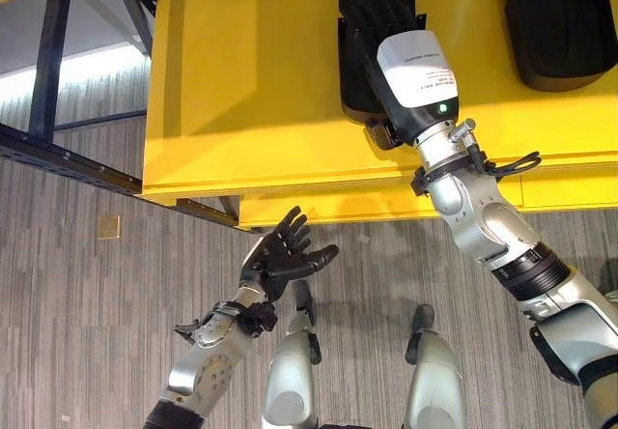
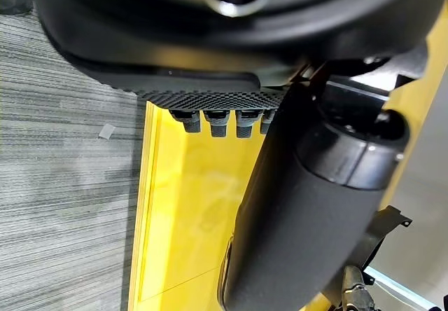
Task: Move parts from the plastic box to the shelf.
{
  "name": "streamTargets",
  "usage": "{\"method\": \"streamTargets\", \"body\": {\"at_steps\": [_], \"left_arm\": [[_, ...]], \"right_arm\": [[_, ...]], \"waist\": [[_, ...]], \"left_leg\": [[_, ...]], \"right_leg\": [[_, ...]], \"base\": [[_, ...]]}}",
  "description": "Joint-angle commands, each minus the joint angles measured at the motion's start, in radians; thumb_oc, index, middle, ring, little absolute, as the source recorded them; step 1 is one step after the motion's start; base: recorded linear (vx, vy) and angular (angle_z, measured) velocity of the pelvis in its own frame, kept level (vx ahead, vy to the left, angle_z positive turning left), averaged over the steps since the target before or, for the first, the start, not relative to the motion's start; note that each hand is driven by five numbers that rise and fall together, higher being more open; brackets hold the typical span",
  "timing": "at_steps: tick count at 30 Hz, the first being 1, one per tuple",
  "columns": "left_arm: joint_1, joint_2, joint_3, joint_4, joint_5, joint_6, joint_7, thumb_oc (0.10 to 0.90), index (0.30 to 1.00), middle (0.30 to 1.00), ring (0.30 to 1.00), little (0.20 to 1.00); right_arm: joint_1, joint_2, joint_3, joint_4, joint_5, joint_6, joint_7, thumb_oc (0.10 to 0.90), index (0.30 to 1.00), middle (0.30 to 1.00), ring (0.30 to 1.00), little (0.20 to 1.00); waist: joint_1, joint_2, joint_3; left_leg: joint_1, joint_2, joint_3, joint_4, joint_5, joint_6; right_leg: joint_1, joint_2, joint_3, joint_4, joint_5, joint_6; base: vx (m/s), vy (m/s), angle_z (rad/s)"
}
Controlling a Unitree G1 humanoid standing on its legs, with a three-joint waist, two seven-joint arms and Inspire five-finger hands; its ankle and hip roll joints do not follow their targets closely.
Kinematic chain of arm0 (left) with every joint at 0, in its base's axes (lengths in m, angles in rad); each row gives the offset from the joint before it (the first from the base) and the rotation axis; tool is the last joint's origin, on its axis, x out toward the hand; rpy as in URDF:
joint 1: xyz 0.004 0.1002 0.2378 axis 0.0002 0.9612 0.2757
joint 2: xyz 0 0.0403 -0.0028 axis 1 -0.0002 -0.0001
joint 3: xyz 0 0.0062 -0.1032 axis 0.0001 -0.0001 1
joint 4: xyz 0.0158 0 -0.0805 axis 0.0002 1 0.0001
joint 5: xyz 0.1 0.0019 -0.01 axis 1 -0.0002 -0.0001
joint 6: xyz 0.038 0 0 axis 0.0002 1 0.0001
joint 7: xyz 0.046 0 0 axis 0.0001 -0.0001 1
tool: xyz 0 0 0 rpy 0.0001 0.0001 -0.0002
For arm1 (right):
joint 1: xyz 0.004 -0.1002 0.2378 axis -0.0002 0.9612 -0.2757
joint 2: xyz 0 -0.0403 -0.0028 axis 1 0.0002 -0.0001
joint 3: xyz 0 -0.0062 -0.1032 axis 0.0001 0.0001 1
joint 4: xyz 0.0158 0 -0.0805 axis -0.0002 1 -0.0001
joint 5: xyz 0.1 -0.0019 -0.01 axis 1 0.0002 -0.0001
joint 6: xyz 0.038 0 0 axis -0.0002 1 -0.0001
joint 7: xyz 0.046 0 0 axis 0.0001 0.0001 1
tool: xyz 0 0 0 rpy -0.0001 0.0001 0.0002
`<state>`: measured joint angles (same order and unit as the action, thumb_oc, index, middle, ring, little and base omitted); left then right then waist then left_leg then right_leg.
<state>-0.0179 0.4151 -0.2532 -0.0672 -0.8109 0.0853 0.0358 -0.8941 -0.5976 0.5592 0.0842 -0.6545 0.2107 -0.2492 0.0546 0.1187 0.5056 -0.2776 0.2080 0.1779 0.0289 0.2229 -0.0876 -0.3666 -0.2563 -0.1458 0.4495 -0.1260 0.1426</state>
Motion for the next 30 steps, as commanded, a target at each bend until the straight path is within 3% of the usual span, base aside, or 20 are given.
{"method": "streamTargets", "body": {"at_steps": [1,7,19,24,27,30], "left_arm": [[-0.033,0.009,0.0,-0.132,0.001,-0.085,0.001,0.9,1.0,1.0,1.0,1.0],[-0.032,-0.003,0.003,-0.132,0.008,-0.093,0.008,0.9,1.0,1.0,1.0,1.0],[-0.034,-0.011,0.001,-0.131,0.004,-0.102,0.006,0.9,1.0,1.0,1.0,1.0],[-0.028,-0.018,-0.006,-0.132,0.008,-0.112,0.013,0.9,1.0,1.0,1.0,1.0],[-0.024,-0.028,-0.012,-0.132,0.012,-0.126,0.027,0.9,1.0,1.0,1.0,1.0],[-0.015,-0.042,-0.018,-0.128,0.011,-0.152,0.046,0.9,1.0,1.0,1.0,1.0]], "right_arm": [[-0.103,0.006,-0.116,-0.18,0.023,-0.009,-0.059,0.9,1.0,1.0,1.0,1.0],[-0.057,0.011,-0.14,-0.223,0.034,0.004,-0.015,0.9,1.0,1.0,1.0,1.0],[-0.004,0.031,-0.114,-0.283,0.049,-0.038,0.034,0.9,1.0,1.0,1.0,1.0],[0.002,0.055,-0.117,-0.286,0.221,-0.015,-0.109,0.9,1.0,1.0,1.0,1.0],[0.036,0.077,-0.161,-0.311,0.298,-0.037,-0.236,0.9,1.0,1.0,1.0,1.0],[0.094,0.094,-0.241,-0.367,0.291,-0.085,-0.313,0.9,1.0,1.0,1.0,1.0]], "waist": [[-0.004,-0.019,-0.01],[-0.02,-0.019,-0.007],[-0.037,-0.012,0.0],[-0.039,-0.008,-0.001],[-0.05,-0.005,0.0],[-0.073,0.0,-0.001]], "left_leg": [[0.094,0.021,-0.06,0.004,-0.093,-0.036],[0.097,0.021,-0.055,0.004,-0.096,-0.035],[0.107,0.021,-0.046,-0.003,-0.093,-0.033],[0.114,0.02,-0.044,-0.009,-0.092,-0.033],[0.119,0.021,-0.039,-0.01,-0.092,-0.034],[0.128,0.019,-0.03,-0.014,-0.098,-0.034]], "right_leg": [[0.038,0.138,-0.008,-0.103,0.005,-0.109],[0.033,0.14,0.004,-0.103,0.007,-0.11],[0.025,0.141,0.017,-0.106,0.01,-0.114],[0.029,0.143,0.02,-0.112,0.011,-0.117],[0.027,0.142,0.022,-0.109,0.012,-0.116],[0.025,0.143,0.034,-0.111,0.014,-0.114]], "base": [[-0.01,0.023,-0.08],[0.0,0.007,-0.02],[0.0,0.007,-0.01],[0.0,0.019,-0.05],[0.01,0.037,-0.01],[0.02,0.093,-0.03]]}}
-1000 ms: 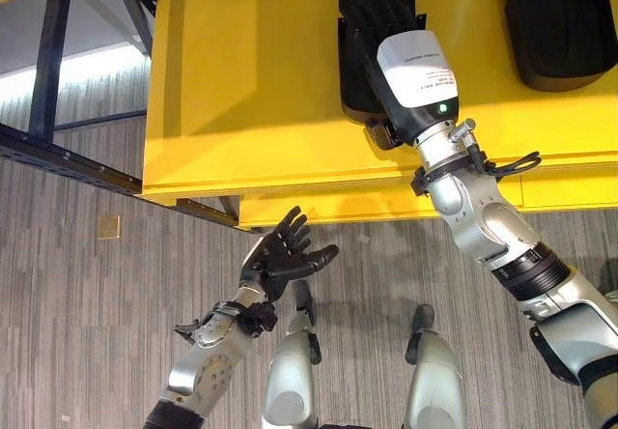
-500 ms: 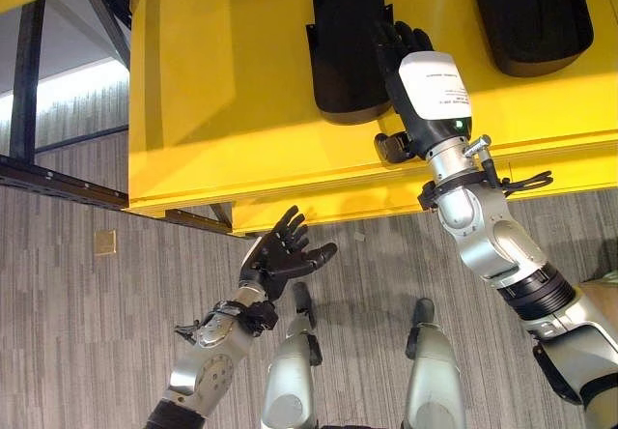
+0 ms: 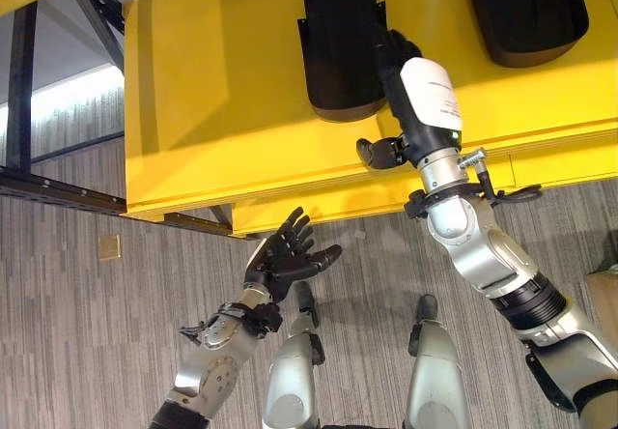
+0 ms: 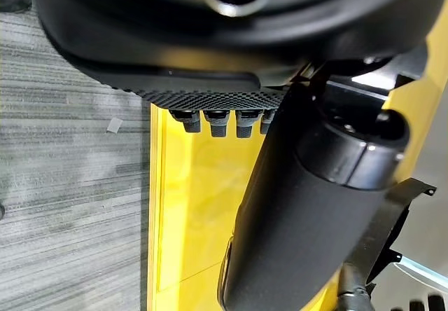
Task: Move parts from the plastic box to the shelf.
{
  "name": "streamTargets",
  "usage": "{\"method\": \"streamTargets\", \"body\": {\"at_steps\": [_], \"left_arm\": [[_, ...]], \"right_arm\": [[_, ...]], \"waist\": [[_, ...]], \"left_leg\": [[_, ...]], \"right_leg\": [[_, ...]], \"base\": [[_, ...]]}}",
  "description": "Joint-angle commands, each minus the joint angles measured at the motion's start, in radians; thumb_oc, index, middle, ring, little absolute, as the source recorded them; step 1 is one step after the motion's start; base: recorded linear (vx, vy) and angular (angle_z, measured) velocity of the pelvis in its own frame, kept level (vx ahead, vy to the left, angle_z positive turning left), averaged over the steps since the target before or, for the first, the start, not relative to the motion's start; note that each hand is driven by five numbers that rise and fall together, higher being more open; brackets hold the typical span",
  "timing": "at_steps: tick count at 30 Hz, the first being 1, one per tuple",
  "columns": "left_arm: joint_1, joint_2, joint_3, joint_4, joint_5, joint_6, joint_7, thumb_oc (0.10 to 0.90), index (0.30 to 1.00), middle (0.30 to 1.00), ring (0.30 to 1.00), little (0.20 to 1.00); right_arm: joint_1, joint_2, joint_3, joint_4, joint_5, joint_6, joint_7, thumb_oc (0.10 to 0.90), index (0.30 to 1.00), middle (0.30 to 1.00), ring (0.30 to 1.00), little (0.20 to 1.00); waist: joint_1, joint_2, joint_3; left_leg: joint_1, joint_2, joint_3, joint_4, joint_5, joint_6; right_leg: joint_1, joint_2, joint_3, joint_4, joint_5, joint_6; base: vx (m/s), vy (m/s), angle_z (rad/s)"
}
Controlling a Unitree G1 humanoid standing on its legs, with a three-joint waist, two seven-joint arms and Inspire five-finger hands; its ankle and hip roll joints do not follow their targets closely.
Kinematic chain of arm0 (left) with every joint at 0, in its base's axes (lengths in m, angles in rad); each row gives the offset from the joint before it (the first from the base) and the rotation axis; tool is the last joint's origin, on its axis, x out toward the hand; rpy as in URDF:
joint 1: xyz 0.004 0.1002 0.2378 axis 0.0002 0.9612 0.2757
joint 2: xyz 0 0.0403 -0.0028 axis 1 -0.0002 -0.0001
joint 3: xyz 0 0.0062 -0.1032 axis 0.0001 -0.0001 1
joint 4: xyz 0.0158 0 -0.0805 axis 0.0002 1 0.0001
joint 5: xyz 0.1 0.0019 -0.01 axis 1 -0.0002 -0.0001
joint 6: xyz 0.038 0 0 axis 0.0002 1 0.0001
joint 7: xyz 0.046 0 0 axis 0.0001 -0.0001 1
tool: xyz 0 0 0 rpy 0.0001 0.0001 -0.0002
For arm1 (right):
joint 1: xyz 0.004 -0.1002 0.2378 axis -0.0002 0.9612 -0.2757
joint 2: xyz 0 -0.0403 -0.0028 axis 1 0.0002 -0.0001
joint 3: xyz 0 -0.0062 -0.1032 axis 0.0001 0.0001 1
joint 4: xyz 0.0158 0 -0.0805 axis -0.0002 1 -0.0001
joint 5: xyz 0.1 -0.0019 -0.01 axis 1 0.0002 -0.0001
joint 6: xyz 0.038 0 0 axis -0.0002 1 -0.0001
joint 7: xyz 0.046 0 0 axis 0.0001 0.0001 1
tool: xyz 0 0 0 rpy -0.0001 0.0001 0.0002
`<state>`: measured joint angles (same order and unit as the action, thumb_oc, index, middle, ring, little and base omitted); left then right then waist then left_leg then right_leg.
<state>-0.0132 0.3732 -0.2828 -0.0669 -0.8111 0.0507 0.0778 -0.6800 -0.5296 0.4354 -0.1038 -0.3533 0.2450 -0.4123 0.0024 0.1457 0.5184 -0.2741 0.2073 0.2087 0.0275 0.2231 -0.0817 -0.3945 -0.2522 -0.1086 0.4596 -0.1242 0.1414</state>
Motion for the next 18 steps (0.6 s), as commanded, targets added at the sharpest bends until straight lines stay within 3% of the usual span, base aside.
{"method": "streamTargets", "body": {"at_steps": [1,5,10,11,14,18], "left_arm": [[-0.02,-0.005,0.008,-0.126,0.011,-0.125,0.011,0.9,1.0,1.0,1.0,1.0],[-0.017,-0.016,0.002,-0.126,0.002,-0.145,0.031,0.9,1.0,1.0,1.0,1.0],[0.0,-0.022,-0.007,-0.124,-0.011,-0.171,0.041,0.9,1.0,1.0,1.0,1.0],[0.007,-0.025,-0.001,-0.119,-0.009,-0.18,0.031,0.9,1.0,1.0,1.0,1.0],[0.011,-0.021,0.006,-0.123,-0.012,-0.178,0.026,0.9,1.0,1.0,1.0,1.0],[0.02,0.002,0.036,-0.145,-0.018,-0.149,0.0,0.9,1.0,1.0,1.0,1.0]], "right_arm": [[-0.104,0.032,-0.137,-0.203,-0.009,-0.138,-0.153,0.9,1.0,1.0,1.0,1.0],[-0.051,0.043,-0.189,-0.295,0.008,-0.179,-0.137,0.9,1.0,1.0,1.0,1.0],[0.01,0.043,-0.22,-0.367,0.029,-0.184,-0.144,0.9,1.0,1.0,1.0,1.0],[0.044,0.038,-0.22,-0.388,0.09,-0.217,-0.075,0.9,1.0,1.0,1.0,1.0],[0.076,0.028,-0.211,-0.414,0.098,-0.237,0.04,0.9,1.0,1.0,1.0,1.0],[0.086,-0.011,-0.136,-0.439,-0.066,-0.141,0.268,0.9,1.0,1.0,1.0,1.0]], "waist": [[-0.028,-0.025,-0.014],[-0.052,-0.019,-0.012],[-0.074,-0.012,-0.018],[-0.08,-0.015,-0.018],[-0.083,-0.02,-0.019],[-0.073,-0.033,-0.021]], "left_leg": [[0.127,0.019,-0.057,-0.014,-0.099,-0.04],[0.133,0.015,-0.046,-0.011,-0.103,-0.038],[0.145,0.01,-0.035,-0.014,-0.106,-0.037],[0.148,0.008,-0.032,-0.015,-0.107,-0.036],[0.148,0.009,-0.032,-0.013,-0.11,-0.037],[0.146,0.009,-0.035,-0.012,-0.113,-0.033]], "right_leg": [[0.052,0.139,0.001,-0.122,0.013,-0.113],[0.049,0.14,0.018,-0.124,0.015,-0.113],[0.057,0.139,0.033,-0.138,0.02,-0.115],[0.057,0.139,0.037,-0.141,0.021,-0.114],[0.056,0.138,0.038,-0.141,0.022,-0.111],[0.061,0.134,0.032,-0.15,0.026,-0.11]], "base": [[0.02,0.091,-0.1],[0.01,0.083,-0.11],[0.01,0.068,-0.15],[0.01,0.037,-0.08],[0.0,0.007,-0.02],[-0.02,-0.029,0.0]]}}
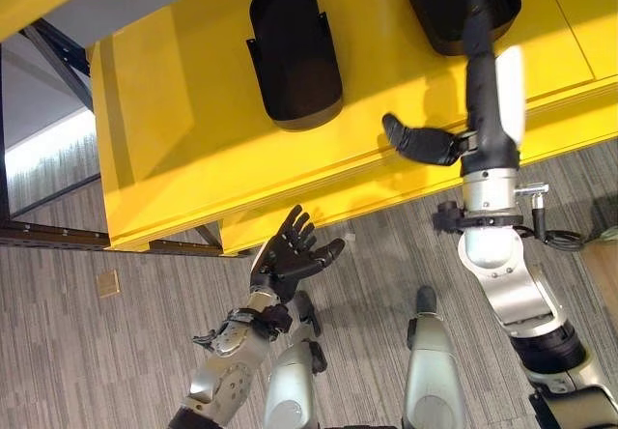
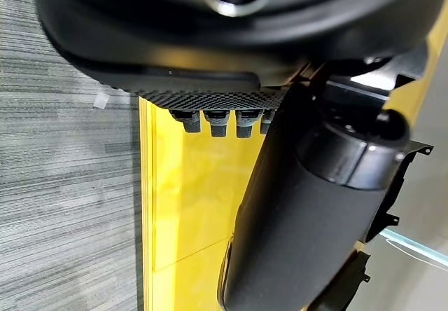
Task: Move parts from the plastic box to the shelf.
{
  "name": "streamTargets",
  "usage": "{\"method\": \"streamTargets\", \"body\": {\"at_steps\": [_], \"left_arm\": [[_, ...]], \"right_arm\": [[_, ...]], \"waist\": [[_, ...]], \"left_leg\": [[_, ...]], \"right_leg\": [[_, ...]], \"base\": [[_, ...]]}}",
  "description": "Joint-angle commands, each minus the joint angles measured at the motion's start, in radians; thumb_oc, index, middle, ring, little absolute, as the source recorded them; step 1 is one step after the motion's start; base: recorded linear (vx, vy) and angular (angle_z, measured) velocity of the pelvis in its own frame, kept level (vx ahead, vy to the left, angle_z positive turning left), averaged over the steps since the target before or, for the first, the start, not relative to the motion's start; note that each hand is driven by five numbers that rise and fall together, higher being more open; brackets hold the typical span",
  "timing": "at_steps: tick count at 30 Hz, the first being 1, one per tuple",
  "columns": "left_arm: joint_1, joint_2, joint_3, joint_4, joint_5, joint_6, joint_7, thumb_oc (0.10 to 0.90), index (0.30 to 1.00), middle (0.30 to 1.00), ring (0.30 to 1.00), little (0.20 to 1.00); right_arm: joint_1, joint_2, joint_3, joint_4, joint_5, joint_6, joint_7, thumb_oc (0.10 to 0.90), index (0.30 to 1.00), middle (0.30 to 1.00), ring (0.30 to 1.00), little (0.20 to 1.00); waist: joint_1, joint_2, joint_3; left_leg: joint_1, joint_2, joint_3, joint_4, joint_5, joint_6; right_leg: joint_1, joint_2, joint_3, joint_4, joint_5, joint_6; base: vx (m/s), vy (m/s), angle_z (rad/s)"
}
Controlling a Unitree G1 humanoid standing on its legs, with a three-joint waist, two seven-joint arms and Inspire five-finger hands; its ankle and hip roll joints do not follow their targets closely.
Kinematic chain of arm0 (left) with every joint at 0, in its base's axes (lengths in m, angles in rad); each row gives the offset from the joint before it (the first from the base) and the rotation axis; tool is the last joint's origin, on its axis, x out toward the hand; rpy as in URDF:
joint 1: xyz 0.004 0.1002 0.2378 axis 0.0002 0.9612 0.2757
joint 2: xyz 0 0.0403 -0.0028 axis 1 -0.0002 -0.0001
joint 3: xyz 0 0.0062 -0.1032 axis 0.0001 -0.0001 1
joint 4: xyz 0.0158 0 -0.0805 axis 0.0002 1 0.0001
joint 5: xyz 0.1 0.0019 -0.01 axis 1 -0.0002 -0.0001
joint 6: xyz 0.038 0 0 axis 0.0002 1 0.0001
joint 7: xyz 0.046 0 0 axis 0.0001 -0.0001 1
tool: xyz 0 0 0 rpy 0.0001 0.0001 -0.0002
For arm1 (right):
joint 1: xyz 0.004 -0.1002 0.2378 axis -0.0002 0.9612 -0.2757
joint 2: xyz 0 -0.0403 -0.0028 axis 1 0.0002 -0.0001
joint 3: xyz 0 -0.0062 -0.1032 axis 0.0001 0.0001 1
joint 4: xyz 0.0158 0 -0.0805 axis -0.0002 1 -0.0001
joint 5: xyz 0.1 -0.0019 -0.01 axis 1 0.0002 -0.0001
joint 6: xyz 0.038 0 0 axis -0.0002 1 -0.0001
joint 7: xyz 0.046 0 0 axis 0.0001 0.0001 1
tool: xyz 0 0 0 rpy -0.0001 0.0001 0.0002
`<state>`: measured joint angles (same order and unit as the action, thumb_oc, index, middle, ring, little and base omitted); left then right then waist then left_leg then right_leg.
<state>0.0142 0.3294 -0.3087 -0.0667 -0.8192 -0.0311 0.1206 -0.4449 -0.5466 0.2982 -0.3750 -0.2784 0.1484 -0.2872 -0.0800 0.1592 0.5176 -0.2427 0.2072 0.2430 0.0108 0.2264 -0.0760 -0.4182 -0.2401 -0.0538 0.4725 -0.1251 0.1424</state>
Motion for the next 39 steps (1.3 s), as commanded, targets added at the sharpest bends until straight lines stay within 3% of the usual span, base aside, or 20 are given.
{"method": "streamTargets", "body": {"at_steps": [1,5,9,13,18,21,27,39], "left_arm": [[-0.003,0.051,0.068,-0.146,-0.012,-0.065,-0.051,0.9,1.0,1.0,1.0,1.0],[0.032,0.096,0.118,-0.156,-0.019,-0.041,-0.113,0.9,1.0,1.0,1.0,1.0],[0.06,0.118,0.147,-0.156,-0.006,-0.035,-0.153,0.9,1.0,1.0,1.0,1.0],[0.08,0.129,0.174,-0.169,0.007,-0.016,-0.166,0.9,1.0,1.0,1.0,1.0],[0.085,0.129,0.189,-0.189,0.016,0.013,-0.164,0.9,1.0,1.0,1.0,1.0],[0.082,0.131,0.203,-0.198,0.016,0.033,-0.167,0.9,1.0,1.0,1.0,1.0],[0.082,0.141,0.215,-0.195,0.013,0.046,-0.199,0.9,1.0,1.0,1.0,1.0],[0.065,0.146,0.222,-0.182,0.023,0.076,-0.239,0.9,1.0,1.0,1.0,1.0]], "right_arm": [[-0.152,-0.008,0.009,-0.169,-0.173,-0.036,0.189,0.9,1.0,1.0,1.0,1.0],[-0.182,-0.113,0.042,-0.177,-0.288,0.016,0.37,0.9,1.0,1.0,1.0,1.0],[-0.19,-0.196,0.04,-0.192,-0.313,0.017,0.472,0.9,1.0,1.0,1.0,1.0],[-0.188,-0.261,0.031,-0.206,-0.329,-0.02,0.448,0.9,1.0,1.0,1.0,1.0],[-0.19,-0.282,0.016,-0.213,-0.366,-0.052,0.488,0.9,1.0,1.0,1.0,1.0],[-0.2,-0.299,0.026,-0.202,-0.431,-0.071,0.576,0.9,1.0,1.0,1.0,1.0],[-0.218,-0.311,0.079,-0.116,-0.459,-0.133,0.579,0.9,1.0,1.0,1.0,1.0],[-0.312,-0.241,0.187,0.036,-0.38,-0.088,0.531,0.9,1.0,1.0,1.0,1.0]], "waist": [[0.012,-0.05,-0.021],[0.035,-0.071,-0.025],[0.048,-0.094,-0.03],[0.055,-0.111,-0.035],[0.06,-0.116,-0.04],[0.066,-0.119,-0.042],[0.084,-0.119,-0.043],[0.122,-0.11,-0.046]], "left_leg": [[0.115,0.009,-0.07,0.004,-0.119,-0.038],[0.11,0.012,-0.079,0.004,-0.122,-0.037],[0.107,0.021,-0.083,0.001,-0.123,-0.041],[0.104,0.027,-0.088,-0.001,-0.12,-0.045],[0.1,0.029,-0.089,0.001,-0.123,-0.043],[0.093,0.03,-0.092,0.006,-0.124,-0.043],[0.087,0.031,-0.099,0.007,-0.119,-0.042],[0.085,0.026,-0.116,0.004,-0.116,-0.04]], "right_leg": [[0.087,0.12,-0.026,-0.165,0.028,-0.11],[0.102,0.121,-0.041,-0.181,0.033,-0.107],[0.11,0.127,-0.054,-0.191,0.036,-0.105],[0.115,0.134,-0.061,-0.197,0.039,-0.102],[0.115,0.14,-0.064,-0.195,0.037,-0.102],[0.116,0.143,-0.064,-0.194,0.035,-0.103],[0.118,0.144,-0.074,-0.191,0.03,-0.103],[0.126,0.138,-0.096,-0.184,0.023,-0.105]], "base": [[-0.02,-0.063,0.0],[-0.02,-0.128,0.02],[-0.01,-0.117,0.11],[0.0,-0.071,-0.01],[0.0,-0.032,0.02],[0.0,-0.031,0.04],[0.0,-0.02,0.04],[0.01,-0.014,0.04]]}}
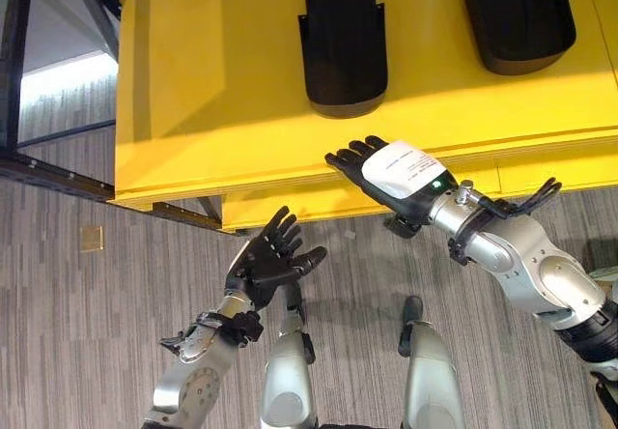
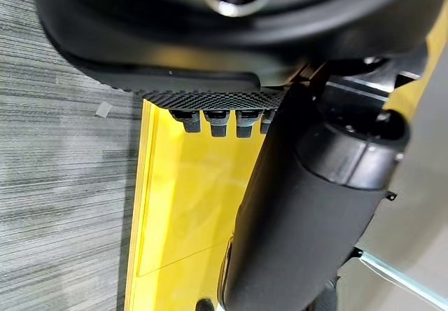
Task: Move parts from the plastic box to the shelf.
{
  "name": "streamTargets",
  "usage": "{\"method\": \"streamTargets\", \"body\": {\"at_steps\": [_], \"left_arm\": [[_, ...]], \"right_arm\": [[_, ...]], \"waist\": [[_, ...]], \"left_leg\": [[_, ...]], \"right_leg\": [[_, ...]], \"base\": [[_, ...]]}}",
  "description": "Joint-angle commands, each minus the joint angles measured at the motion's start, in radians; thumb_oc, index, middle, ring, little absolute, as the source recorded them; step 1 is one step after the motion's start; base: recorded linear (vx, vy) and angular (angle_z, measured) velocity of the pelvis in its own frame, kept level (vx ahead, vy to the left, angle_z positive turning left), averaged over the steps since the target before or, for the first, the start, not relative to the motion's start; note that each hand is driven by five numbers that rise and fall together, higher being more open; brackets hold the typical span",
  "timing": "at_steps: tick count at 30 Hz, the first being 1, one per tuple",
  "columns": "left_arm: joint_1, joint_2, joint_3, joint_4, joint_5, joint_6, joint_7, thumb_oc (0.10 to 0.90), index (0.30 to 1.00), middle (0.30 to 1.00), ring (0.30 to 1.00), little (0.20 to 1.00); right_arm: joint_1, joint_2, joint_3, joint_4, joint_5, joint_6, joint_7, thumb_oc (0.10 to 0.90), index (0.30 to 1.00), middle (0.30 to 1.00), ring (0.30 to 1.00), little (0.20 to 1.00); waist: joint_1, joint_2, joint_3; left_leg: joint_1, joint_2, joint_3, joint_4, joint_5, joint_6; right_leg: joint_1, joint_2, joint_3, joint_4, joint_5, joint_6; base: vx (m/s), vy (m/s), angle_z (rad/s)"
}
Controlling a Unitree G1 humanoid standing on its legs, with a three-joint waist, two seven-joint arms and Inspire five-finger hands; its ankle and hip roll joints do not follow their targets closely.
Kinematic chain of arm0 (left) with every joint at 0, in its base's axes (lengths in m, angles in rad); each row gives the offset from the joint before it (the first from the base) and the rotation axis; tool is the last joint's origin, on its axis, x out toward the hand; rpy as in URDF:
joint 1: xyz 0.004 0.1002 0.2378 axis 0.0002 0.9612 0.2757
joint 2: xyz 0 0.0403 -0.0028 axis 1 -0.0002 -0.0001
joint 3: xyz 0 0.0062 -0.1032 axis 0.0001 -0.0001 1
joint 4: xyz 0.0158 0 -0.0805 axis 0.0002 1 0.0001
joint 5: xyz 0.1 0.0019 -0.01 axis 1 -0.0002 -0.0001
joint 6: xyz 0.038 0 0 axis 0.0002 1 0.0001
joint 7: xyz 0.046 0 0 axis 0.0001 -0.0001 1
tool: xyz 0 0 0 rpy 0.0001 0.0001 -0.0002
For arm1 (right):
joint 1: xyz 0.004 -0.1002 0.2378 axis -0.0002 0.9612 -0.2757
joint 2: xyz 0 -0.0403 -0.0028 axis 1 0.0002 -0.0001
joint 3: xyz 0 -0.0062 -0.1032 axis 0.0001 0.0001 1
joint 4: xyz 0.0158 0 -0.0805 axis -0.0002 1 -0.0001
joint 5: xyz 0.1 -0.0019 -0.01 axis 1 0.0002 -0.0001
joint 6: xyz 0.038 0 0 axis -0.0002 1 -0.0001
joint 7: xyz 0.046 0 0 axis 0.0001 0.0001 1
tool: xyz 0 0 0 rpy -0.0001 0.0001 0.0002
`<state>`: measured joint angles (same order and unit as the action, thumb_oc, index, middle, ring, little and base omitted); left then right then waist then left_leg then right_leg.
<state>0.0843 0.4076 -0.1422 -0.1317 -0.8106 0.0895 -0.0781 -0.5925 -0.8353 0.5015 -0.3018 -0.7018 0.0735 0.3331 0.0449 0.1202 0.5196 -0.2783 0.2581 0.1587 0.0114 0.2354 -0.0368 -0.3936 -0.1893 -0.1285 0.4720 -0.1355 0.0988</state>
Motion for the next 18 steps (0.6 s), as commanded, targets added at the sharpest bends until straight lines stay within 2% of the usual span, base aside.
{"method": "streamTargets", "body": {"at_steps": [1,4,5,7,11,18], "left_arm": [[-0.007,0.068,0.054,-0.114,0.016,-0.045,-0.04,0.9,1.0,1.0,1.0,1.0],[-0.013,0.068,0.05,-0.109,0.02,-0.047,-0.042,0.9,1.0,1.0,1.0,1.0],[-0.02,0.067,0.047,-0.111,0.02,-0.042,-0.039,0.9,1.0,1.0,1.0,1.0],[-0.02,0.067,0.044,-0.111,0.021,-0.042,-0.037,0.9,1.0,1.0,1.0,1.0],[-0.026,0.063,0.03,-0.103,0.026,-0.041,-0.033,0.9,1.0,1.0,1.0,1.0],[-0.023,0.066,0.031,-0.105,0.017,-0.043,-0.03,0.9,1.0,1.0,1.0,1.0]], "right_arm": [[-0.167,0.051,-0.015,-0.035,0.059,-0.011,-0.1,0.9,1.0,1.0,1.0,1.0],[-0.173,0.066,-0.018,-0.028,0.06,0.001,-0.098,0.9,1.0,1.0,1.0,1.0],[-0.183,0.076,-0.01,-0.016,0.057,0.029,-0.107,0.9,1.0,1.0,1.0,1.0],[-0.187,0.082,-0.007,-0.006,0.046,0.043,-0.115,0.9,1.0,1.0,1.0,1.0],[-0.193,0.096,-0.009,0.059,0.039,0.05,-0.186,0.9,1.0,1.0,1.0,1.0],[-0.192,0.095,-0.041,0.039,0.047,0.052,-0.186,0.9,1.0,1.0,1.0,1.0]], "waist": [[-0.002,-0.071,-0.048],[-0.001,-0.072,-0.047],[0.002,-0.07,-0.047],[0.003,-0.07,-0.047],[0.005,-0.067,-0.049],[-0.001,-0.063,-0.049]], "left_leg": [[0.121,-0.025,-0.032,0.002,-0.126,-0.079],[0.116,-0.025,-0.034,0.007,-0.126,-0.079],[0.115,-0.026,-0.035,0.008,-0.126,-0.079],[0.116,-0.026,-0.035,0.008,-0.127,-0.078],[0.116,-0.028,-0.035,0.01,-0.134,-0.077],[0.123,-0.027,-0.031,0.007,-0.131,-0.078]], "right_leg": [[0.101,0.087,-0.023,-0.183,0.034,-0.061],[0.097,0.086,-0.025,-0.177,0.033,-0.059],[0.098,0.086,-0.025,-0.177,0.032,-0.06],[0.099,0.086,-0.026,-0.176,0.031,-0.06],[0.099,0.082,-0.03,-0.172,0.029,-0.059],[0.103,0.081,-0.029,-0.174,0.028,-0.06]], "base": [[0.0,0.0,0.0],[0.0,0.0,0.0],[0.0,0.0,0.0],[0.0,0.0,0.0],[0.01,-0.003,0.03],[0.0,0.003,0.01]]}}
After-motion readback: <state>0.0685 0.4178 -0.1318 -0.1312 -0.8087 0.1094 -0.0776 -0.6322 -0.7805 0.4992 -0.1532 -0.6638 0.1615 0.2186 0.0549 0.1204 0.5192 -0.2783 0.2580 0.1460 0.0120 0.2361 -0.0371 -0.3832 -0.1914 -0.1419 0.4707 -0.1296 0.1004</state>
